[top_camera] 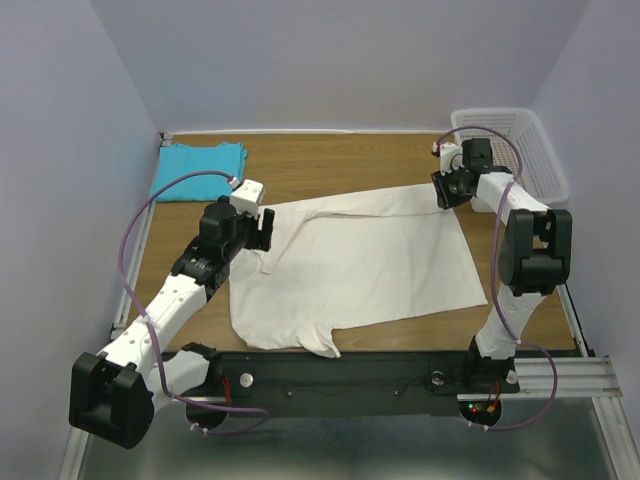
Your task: Fold and stack the t-shirts
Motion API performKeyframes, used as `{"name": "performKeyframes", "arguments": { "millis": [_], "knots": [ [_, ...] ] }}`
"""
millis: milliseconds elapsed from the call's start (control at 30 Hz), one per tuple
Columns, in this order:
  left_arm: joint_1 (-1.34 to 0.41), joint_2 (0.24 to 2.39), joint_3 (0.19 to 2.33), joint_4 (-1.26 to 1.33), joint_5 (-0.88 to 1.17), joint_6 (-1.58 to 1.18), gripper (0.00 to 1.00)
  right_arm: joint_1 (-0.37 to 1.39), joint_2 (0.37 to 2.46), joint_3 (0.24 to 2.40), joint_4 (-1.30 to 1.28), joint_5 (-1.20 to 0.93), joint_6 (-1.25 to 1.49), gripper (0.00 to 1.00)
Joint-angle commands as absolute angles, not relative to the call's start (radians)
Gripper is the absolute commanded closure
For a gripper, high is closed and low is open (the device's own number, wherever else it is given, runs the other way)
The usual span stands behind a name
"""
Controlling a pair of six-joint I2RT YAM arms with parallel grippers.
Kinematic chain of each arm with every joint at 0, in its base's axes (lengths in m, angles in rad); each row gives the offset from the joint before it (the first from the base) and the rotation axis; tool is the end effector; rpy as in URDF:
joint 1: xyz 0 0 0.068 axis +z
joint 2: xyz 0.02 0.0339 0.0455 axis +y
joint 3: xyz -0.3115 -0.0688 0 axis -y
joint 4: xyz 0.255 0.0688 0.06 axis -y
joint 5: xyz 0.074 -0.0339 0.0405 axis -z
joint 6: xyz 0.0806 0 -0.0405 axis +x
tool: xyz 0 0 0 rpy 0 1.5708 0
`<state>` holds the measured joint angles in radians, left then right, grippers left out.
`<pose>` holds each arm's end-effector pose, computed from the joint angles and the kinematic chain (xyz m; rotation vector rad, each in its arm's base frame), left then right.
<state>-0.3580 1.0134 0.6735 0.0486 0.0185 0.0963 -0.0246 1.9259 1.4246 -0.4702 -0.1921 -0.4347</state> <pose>0.2465 -0.0938 0.3050 0.4329 1.8159 -0.1984 0.4674 0.0039 0.2092 -0.5856 2.4478 0.0591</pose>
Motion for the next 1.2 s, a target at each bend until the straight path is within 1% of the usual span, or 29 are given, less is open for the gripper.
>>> {"name": "performKeyframes", "arguments": {
  "millis": [0, 33, 67, 100, 133, 167, 300, 333, 367, 433, 533, 633, 767, 833, 867, 933, 1033, 1167],
  "knots": [
    [-0.356, 1.003, 0.673, 0.104, 0.046, 0.101, 0.17, -0.017, 1.804, 1.404, -0.454, -0.285, -0.442, 0.58],
    [-0.356, 1.009, 0.673, 0.107, 0.049, 0.098, 0.17, -0.017, 1.786, 1.396, -0.457, -0.323, -0.43, 0.54],
    [-0.356, 1.029, 0.676, 0.112, 0.054, 0.092, 0.17, -0.015, 1.766, 1.388, -0.46, -0.368, -0.416, 0.52],
    [-0.356, 1.043, 0.686, 0.113, 0.055, 0.087, 0.18, -0.017, 1.728, 1.376, -0.472, -0.479, -0.391, 0.48],
    [-0.356, 1.078, 0.693, 0.115, 0.061, 0.066, 0.17, -0.017, 1.711, 1.347, -0.476, -0.6, -0.377, 0.47],
    [-0.354, 1.098, 0.701, 0.118, 0.066, 0.066, 0.17, -0.015, 1.694, 1.323, -0.476, -0.659, -0.362, 0.47],
    [-0.351, 1.247, 0.764, 0.104, 0.1, 0.005, 0.18, -0.015, 1.652, 1.232, -0.472, -0.849, -0.299, 0.47],
    [-0.35, 1.282, 0.805, 0.086, 0.115, 0.003, 0.18, -0.015, 1.646, 1.212, -0.472, -0.867, -0.302, 0.47],
    [-0.347, 1.354, 0.825, 0.08, 0.121, 0.0, 0.18, -0.015, 1.638, 1.183, -0.471, -0.871, -0.307, 0.47],
    [-0.338, 1.422, 0.886, 0.068, 0.135, -0.053, 0.18, -0.017, 1.617, 1.155, -0.468, -0.859, -0.324, 0.47],
    [-0.301, 1.575, 0.958, 0.075, 0.175, -0.1, 0.21, -0.017, 1.609, 1.112, -0.466, -0.854, -0.337, 0.47],
    [-0.244, 1.653, 1.03, 0.089, 0.256, -0.138, 0.26, -0.017, 1.603, 1.065, -0.44, -0.876, -0.34, 0.47],
    [-0.232, 1.773, 1.123, 0.083, 0.273, -0.155, 0.28, -0.017, 1.585, 1.06, -0.439, -0.862, -0.347, 0.47],
    [-0.232, 1.807, 1.17, 0.06, 0.272, -0.15, 0.3, -0.017, 1.578, 1.06, -0.437, -0.864, -0.35, 0.47],
    [-0.23, 1.822, 1.184, 0.051, 0.267, -0.149, 0.33, -0.017, 1.58, 1.058, -0.436, -0.859, -0.351, 0.46],
    [-0.229, 1.853, 1.207, 0.031, 0.259, -0.146, 0.36, -0.017, 1.578, 1.055, -0.436, -0.851, -0.353, 0.46],
    [-0.226, 1.867, 1.206, 0.02, 0.253, -0.141, 0.38, -0.018, 1.572, 1.052, -0.436, -0.85, -0.356, 0.46],
    [-0.221, 1.868, 1.195, 0.014, 0.259, -0.13, 0.45, -0.018, 1.575, 1.054, -0.436, -0.844, -0.351, 0.46]
  ]
}}
